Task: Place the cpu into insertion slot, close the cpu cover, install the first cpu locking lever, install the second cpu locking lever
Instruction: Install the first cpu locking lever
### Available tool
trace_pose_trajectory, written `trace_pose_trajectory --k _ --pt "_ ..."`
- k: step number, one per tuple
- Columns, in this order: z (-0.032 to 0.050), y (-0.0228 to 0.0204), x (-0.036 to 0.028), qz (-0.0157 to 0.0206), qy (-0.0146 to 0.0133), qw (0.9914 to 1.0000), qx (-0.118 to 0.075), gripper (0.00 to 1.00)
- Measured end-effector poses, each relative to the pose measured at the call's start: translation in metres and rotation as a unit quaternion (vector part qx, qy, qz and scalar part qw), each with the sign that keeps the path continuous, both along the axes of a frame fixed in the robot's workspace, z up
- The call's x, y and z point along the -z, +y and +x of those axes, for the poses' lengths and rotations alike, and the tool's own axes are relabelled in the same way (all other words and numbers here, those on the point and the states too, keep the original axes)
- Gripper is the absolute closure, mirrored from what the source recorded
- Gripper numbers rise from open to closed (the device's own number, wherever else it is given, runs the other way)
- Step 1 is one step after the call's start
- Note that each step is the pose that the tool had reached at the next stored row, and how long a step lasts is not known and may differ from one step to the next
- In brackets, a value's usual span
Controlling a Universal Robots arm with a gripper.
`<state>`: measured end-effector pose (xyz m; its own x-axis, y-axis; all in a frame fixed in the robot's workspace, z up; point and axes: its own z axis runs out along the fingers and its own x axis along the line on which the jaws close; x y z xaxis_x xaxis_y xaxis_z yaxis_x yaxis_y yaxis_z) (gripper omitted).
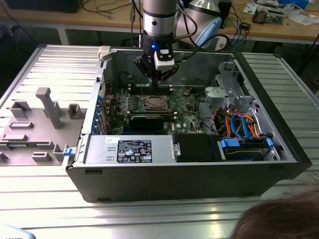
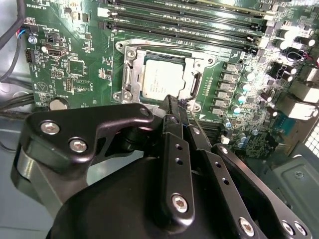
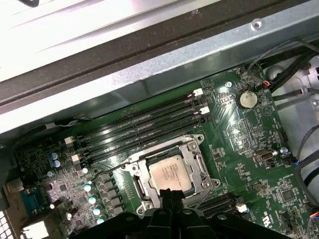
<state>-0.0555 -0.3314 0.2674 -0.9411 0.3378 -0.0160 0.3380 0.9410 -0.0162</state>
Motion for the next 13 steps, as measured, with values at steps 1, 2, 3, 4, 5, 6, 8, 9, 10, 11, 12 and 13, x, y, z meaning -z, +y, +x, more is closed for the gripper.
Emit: trace_pose_trajectory --k 1,2,3,4,5,6,8,9,10,11,12,13 --pt "0.0000 0.0000 0.0000 0.0000 0.0000 1.00000 -0.002 0.89" --pt "0.0000 0.0000 0.0000 0.0000 0.0000 0.99999 -0.005 0.89" --pt "0.0000 0.0000 0.0000 0.0000 0.0000 0.99996 -0.009 0.89" --pt "0.0000 0.0000 0.0000 0.0000 0.0000 0.99994 -0.011 0.89" --pt "0.0000 0.0000 0.0000 0.0000 0.0000 0.99992 -0.013 0.89" --pt "0.0000 0.0000 0.0000 0.0000 0.0000 0.99986 -0.017 0.89" --pt "0.0000 0.0000 0.0000 0.0000 0.0000 0.99980 -0.020 0.89" --pt "0.0000 0.0000 0.0000 0.0000 0.0000 0.99971 -0.024 0.89" --pt "0.0000 0.0000 0.0000 0.0000 0.0000 0.99967 -0.026 0.89" --pt "0.0000 0.0000 0.0000 0.0000 0.0000 0.99961 -0.028 0.89" --pt "0.0000 0.0000 0.0000 0.0000 0.0000 0.99950 -0.032 0.89" --pt "0.0000 0.0000 0.0000 0.0000 0.0000 0.99943 -0.034 0.89"
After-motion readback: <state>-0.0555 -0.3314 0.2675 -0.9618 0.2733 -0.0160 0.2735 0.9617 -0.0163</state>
